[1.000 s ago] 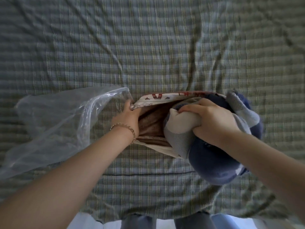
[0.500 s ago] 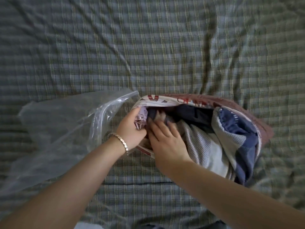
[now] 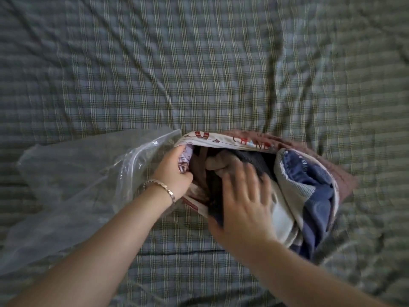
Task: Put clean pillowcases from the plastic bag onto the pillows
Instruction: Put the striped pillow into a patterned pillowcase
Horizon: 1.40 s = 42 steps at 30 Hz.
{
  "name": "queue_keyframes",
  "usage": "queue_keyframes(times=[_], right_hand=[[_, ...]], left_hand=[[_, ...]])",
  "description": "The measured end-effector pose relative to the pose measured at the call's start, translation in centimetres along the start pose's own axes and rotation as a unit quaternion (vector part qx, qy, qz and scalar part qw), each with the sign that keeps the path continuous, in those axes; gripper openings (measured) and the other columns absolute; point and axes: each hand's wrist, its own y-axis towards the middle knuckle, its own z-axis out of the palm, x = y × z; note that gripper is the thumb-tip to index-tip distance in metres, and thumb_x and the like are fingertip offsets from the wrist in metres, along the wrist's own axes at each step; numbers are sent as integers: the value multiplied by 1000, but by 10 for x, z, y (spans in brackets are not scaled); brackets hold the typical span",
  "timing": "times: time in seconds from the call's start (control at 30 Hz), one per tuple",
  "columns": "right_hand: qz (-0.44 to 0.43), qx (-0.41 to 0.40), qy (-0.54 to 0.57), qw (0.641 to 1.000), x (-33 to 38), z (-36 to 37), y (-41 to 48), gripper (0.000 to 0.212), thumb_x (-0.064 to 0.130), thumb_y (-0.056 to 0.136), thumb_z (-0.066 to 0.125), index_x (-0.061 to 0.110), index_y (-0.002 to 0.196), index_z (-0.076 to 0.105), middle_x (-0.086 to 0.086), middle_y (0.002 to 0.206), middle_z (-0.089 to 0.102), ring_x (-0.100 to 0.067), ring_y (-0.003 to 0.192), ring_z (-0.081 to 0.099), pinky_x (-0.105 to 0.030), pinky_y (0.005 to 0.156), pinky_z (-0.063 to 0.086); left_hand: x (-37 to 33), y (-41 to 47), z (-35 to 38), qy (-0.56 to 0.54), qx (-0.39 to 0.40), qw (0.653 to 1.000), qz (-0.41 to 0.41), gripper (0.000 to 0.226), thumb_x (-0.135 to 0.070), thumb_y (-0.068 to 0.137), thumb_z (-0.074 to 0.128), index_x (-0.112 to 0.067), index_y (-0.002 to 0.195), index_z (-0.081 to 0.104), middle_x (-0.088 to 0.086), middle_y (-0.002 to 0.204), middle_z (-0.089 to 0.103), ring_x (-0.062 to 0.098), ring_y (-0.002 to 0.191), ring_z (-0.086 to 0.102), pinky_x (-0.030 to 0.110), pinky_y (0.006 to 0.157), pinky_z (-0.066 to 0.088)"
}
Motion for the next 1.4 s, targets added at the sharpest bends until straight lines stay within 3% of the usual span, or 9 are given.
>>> queue_keyframes(times=[0.13,0.23,0.5,0.67,0.87,0.97,1.17,1.3,1.4], right_hand=[[116,122,-1,986,-22,7,-29,123,66,23,78,-1,123,51,-27,111,60,-42,101,55,-55,70,50],[150,131,94,975,-24,-15,3,70,39,59,77,12,118,51,-11,106,64,-33,96,61,-34,72,45],[-127,-193,275,933,-14,-60,36,29,-3,56,58,6,82,66,-10,79,64,-32,74,60,-34,56,50],[-243,207,68,945,-11,-13,24,39,24,81,60,18,119,59,-3,127,55,-26,122,47,-39,104,38],[19,-166,208,964,-73,-65,20,34,20,86,59,9,118,59,-11,113,59,-31,106,53,-40,89,46],[104,19,73,992,-101,-70,40,54,46,86,54,17,130,45,-8,126,49,-29,119,43,-40,100,35],[41,81,88,992,-87,-50,59,49,50,85,52,23,126,52,-3,130,47,-25,124,39,-41,106,27],[-96,-48,124,986,-89,-61,43,22,25,69,75,20,60,55,-2,100,65,-26,99,60,-38,93,40],[-86,-144,107,980,-118,-61,19,29,11,48,81,9,71,64,-6,74,66,-29,67,64,-37,63,52]], left_hand=[[1,-9,7,-13,7,1000,-16,69,5,81,52,-23,141,34,1,138,46,18,125,44,21,96,33],[6,-17,15,24,8,1000,0,67,4,78,57,-21,137,39,3,131,49,20,120,47,22,96,34],[22,-66,21,-77,-10,997,8,56,-3,78,67,-34,121,48,-14,109,58,3,99,56,17,86,45],[17,-65,12,-93,-134,987,-14,60,7,81,53,-27,131,49,-4,111,60,19,91,62,32,80,51],[-28,-56,1,39,-273,957,89,34,2,79,59,-17,105,50,-5,81,52,11,64,46,19,49,31],[-56,-53,3,15,-199,977,75,42,1,79,58,-19,115,48,-5,76,53,11,58,49,24,47,39],[-59,-62,4,49,8,985,168,41,-1,75,65,-29,54,43,-10,57,48,2,50,48,8,43,32],[-14,-56,-9,22,-217,950,223,41,0,67,55,-26,54,25,-11,55,36,7,55,33,9,53,31],[5,-54,-15,-6,-342,933,112,45,21,66,47,-20,58,29,-4,55,31,9,58,27,19,52,25]])
